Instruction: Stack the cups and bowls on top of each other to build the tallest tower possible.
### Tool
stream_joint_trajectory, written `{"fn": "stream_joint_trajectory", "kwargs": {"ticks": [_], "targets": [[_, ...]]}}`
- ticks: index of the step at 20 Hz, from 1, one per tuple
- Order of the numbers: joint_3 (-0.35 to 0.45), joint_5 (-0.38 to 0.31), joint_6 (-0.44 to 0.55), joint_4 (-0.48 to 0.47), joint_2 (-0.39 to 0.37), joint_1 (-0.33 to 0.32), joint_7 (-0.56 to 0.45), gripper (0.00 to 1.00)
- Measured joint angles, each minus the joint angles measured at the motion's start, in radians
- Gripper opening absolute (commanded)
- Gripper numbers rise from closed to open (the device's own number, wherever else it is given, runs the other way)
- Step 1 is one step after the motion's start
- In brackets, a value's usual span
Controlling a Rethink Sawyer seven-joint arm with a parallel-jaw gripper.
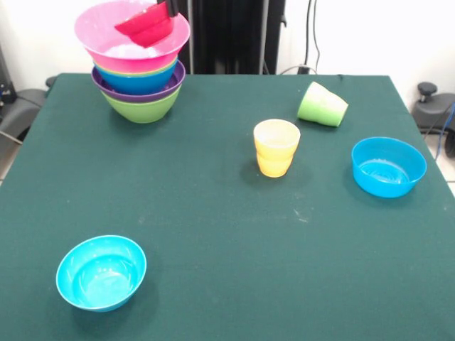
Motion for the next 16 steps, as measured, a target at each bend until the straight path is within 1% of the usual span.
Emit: {"fn": "stream_joint_trajectory", "kwargs": {"ticks": [11,15,16], "targets": [[0.0,-0.002,0.0,0.035,0.001,-0.002,0.0,0.0],[0.001,-0.014,-0.003,0.046,0.004,-0.018,0.0,0.0],[0.001,-0.02,-0.006,0.05,0.003,-0.031,0.0,0.0]]}}
